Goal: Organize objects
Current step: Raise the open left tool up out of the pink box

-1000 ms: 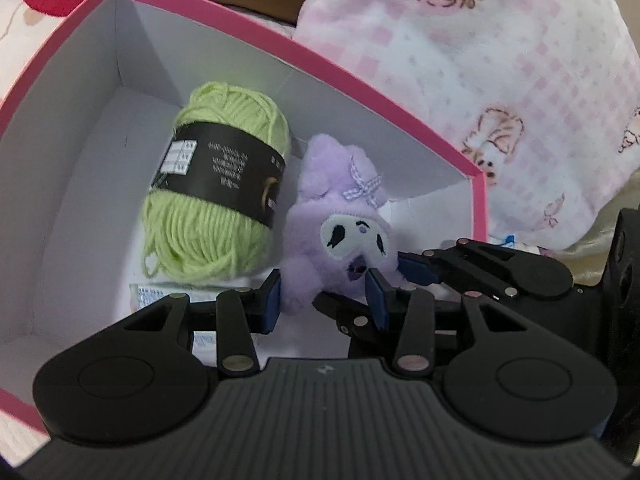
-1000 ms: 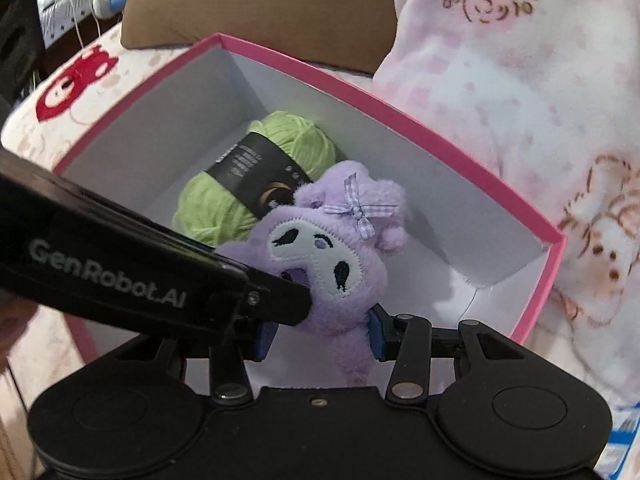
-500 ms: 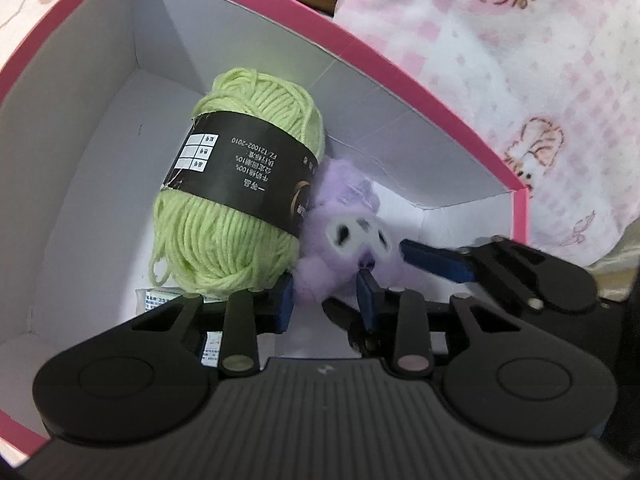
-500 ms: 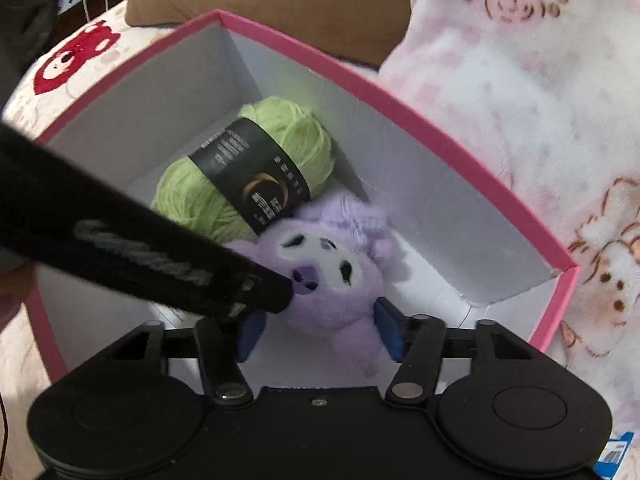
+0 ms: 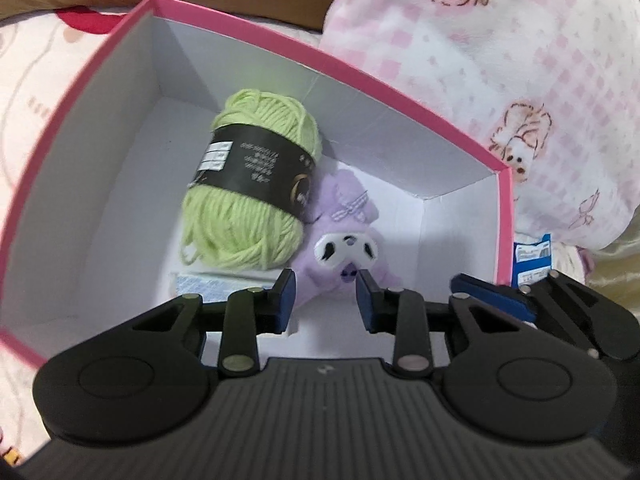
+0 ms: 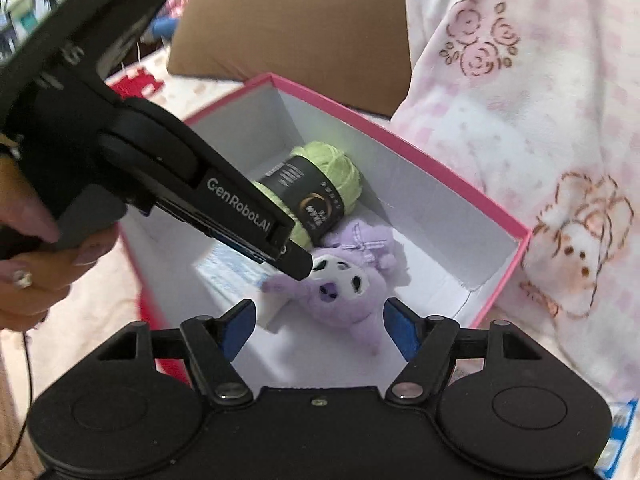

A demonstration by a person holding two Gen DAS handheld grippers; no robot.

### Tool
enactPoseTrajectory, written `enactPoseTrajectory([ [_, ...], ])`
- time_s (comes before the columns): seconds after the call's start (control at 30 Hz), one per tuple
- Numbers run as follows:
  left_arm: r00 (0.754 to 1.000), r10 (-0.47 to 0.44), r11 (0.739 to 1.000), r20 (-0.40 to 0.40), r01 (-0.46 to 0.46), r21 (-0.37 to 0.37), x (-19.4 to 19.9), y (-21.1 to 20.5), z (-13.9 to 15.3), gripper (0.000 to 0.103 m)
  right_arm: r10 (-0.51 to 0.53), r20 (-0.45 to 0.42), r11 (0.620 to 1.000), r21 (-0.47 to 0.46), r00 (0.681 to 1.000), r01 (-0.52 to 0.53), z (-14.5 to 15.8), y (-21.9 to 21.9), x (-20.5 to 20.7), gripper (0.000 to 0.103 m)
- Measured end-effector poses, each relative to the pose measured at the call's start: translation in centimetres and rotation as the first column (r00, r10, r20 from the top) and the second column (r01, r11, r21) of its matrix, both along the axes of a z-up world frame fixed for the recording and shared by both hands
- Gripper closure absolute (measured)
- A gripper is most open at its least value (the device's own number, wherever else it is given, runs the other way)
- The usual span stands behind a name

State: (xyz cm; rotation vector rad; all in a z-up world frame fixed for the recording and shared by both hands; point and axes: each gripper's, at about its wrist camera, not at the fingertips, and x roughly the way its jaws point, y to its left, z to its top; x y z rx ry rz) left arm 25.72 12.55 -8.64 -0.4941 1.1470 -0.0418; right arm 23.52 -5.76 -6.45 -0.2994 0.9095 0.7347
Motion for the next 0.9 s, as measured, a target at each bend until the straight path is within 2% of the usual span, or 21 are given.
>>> enactPoseTrajectory([
  [0.1, 1.0, -0.002, 1.0, 0.01, 0.002, 0.024, -1.0, 0.1, 1.5, 0.072, -0.013, 0.017, 0.999, 0.053, 1.0, 0.012, 0.4, -0.1, -0.9, 0.028],
  [0.2, 1.0, -0.008, 0.998, 0.007, 0.008, 0.067, -2.2, 0.2, 2.4, 0.071, -0.036, -0.022, 0.996, 0.086, 0.999, 0.038, 1.0, -0.8, -1.4, 0.028],
  [0.47, 0.998, -0.032, 0.994, 0.056, 0.025, 0.108, -5.8, 0.2, 5.9, 0.061, -0.053, -0.04, 0.986, 0.155, 0.998, 0.058, 2.8, -2.0, -3.9, 0.028],
  [0.6, 0.994, -0.061, 0.988, 0.087, 0.047, 0.149, -7.8, -0.3, 7.9, 0.055, -0.046, -0.006, 0.987, 0.151, 0.999, 0.047, 4.3, -2.6, -6.0, 0.028],
  [0.67, 0.992, -0.081, 0.982, 0.098, 0.063, 0.177, -8.7, -0.6, 8.8, 0.048, -0.042, 0.015, 0.988, 0.149, 0.999, 0.039, 5.2, -2.8, -7.0, 0.028],
  [0.8, 0.984, -0.141, 0.97, 0.107, 0.116, 0.216, -10.5, -1.6, 10.6, 0.046, -0.041, 0.048, 0.989, 0.147, 0.998, 0.033, 6.9, -2.9, -9.1, 0.028],
  [0.9, 0.981, -0.151, 0.972, 0.121, 0.126, 0.196, -11.2, -2.1, 11.9, 0.046, -0.047, 0.063, 0.991, 0.131, 0.997, 0.039, 7.8, -3.1, -10.2, 0.028],
])
